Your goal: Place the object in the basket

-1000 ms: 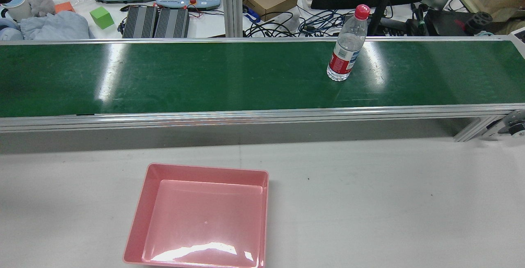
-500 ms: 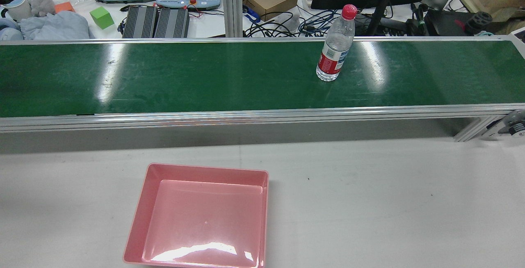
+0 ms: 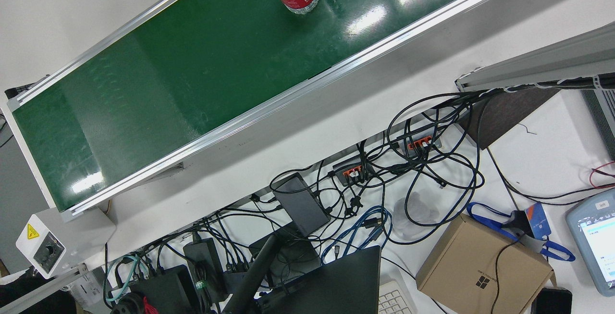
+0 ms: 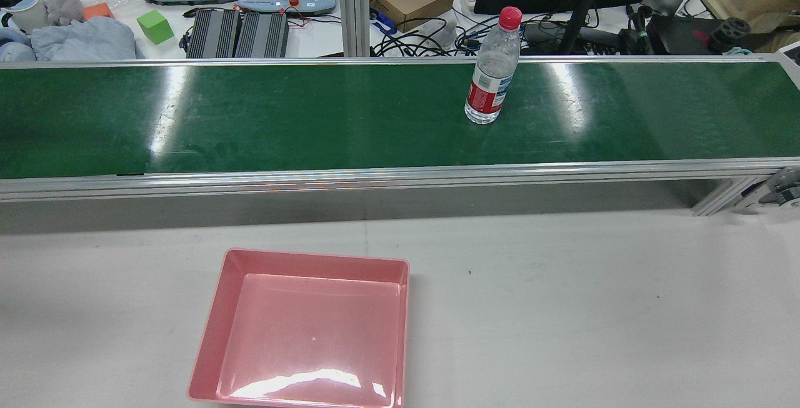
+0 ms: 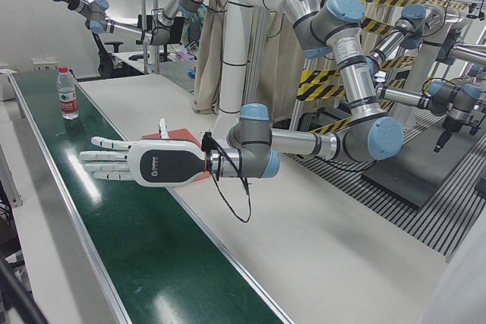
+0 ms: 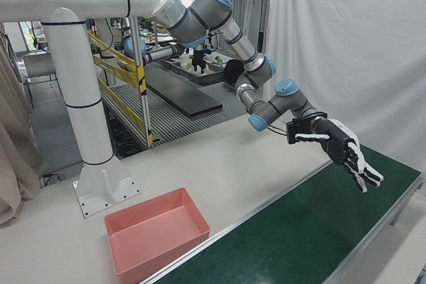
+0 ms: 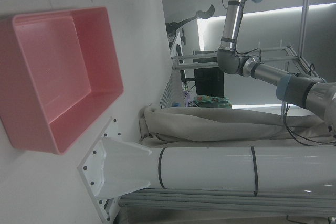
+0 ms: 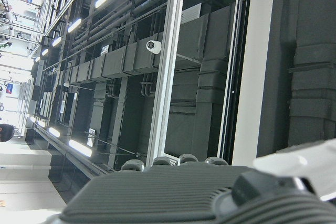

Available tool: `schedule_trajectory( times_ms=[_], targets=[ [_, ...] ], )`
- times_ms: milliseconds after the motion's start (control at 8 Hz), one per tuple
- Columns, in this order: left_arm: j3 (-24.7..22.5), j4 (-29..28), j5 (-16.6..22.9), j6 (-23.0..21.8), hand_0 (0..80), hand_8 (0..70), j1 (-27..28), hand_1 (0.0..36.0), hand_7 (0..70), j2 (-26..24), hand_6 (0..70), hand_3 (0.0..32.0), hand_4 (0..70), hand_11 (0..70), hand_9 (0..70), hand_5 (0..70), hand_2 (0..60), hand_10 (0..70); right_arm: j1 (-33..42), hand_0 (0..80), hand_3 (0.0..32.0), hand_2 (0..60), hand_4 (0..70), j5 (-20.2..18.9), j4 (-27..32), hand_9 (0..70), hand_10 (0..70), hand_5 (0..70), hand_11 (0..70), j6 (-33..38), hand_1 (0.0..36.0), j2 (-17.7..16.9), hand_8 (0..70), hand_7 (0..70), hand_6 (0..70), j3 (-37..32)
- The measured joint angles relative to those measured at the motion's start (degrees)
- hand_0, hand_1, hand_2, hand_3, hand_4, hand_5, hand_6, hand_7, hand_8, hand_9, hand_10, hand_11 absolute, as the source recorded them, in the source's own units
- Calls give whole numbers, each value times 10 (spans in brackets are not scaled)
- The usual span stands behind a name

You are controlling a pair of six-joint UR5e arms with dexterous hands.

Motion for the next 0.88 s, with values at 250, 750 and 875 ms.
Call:
schedule_trajectory(
  times_ms=[250, 750, 875],
  targets=[
    [2, 0, -3, 0, 488, 31, 1, 118, 16, 0, 36, 0, 127, 108, 16, 185, 4, 66, 0, 0, 0, 0, 0, 0, 0, 0, 0, 0, 0, 0, 0, 0, 0, 0, 0, 0],
    [12, 0, -47, 4, 485, 29, 50, 119, 17, -1, 36, 0, 125, 112, 13, 181, 23, 68, 0, 0, 0, 0, 0, 0, 0, 0, 0, 0, 0, 0, 0, 0, 0, 0, 0, 0],
    [22, -6, -55, 4, 487, 28, 54, 119, 17, -1, 35, 0, 123, 112, 12, 180, 13, 69, 0, 0, 0, 0, 0, 0, 0, 0, 0, 0, 0, 0, 0, 0, 0, 0, 0, 0]
  ],
)
